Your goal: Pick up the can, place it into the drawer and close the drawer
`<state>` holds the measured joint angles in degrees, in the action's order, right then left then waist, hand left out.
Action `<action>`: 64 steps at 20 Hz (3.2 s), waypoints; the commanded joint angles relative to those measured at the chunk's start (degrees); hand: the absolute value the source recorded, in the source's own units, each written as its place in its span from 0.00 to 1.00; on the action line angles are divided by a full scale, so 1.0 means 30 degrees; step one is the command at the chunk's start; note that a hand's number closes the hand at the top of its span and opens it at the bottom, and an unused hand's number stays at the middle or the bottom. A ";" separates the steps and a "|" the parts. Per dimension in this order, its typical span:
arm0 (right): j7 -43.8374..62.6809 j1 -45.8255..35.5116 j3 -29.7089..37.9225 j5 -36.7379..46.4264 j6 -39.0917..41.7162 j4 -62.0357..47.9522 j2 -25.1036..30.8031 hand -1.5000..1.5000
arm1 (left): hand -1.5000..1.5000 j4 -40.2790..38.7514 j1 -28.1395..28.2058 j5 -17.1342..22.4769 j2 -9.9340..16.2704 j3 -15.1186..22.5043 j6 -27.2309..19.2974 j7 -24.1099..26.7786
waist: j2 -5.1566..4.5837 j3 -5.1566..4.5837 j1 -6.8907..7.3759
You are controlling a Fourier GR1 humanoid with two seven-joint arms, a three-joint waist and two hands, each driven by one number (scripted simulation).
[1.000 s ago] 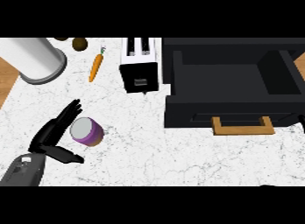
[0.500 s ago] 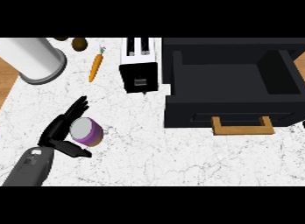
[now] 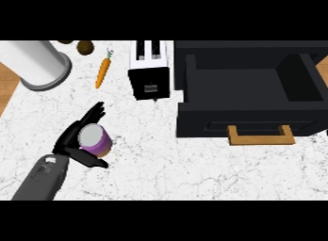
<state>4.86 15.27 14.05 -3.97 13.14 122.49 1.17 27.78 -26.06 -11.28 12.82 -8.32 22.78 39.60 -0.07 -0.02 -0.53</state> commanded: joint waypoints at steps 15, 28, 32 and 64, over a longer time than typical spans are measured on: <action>-0.1083 0.1272 -0.0373 -0.0107 -0.0280 0.0176 -0.0371 0.00 | 1.00 0.2117 -0.0020 0.1420 -0.0506 0.0298 0.2806 -0.1737 | 0.0034 0.0009 0.0069; 0.1960 0.0336 -0.0332 -0.0656 -0.0618 0.2679 -0.0222 0.00 | 1.00 0.7494 0.1468 0.4192 -0.3025 -0.3141 -0.6238 -0.4653 | 0.0086 0.0011 0.0250; 0.0014 0.0948 0.0977 -0.1324 0.0173 0.1018 -0.0113 0.00 | 1.00 1.2650 0.2766 0.4221 -0.4216 -0.1354 -0.7184 -0.8254 | 0.0094 0.0023 0.0232; 0.0913 -0.0142 0.0820 -0.1175 -0.0434 0.1100 0.0290 0.00 | 1.00 1.0910 -1.1814 0.5057 -0.4273 0.6594 -1.6491 -1.7627 | -0.0031 0.0012 -0.0249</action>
<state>4.96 16.27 16.91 -7.66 12.65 124.52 1.89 66.74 -56.45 2.09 0.00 10.39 -24.09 -14.83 -0.10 0.04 -1.20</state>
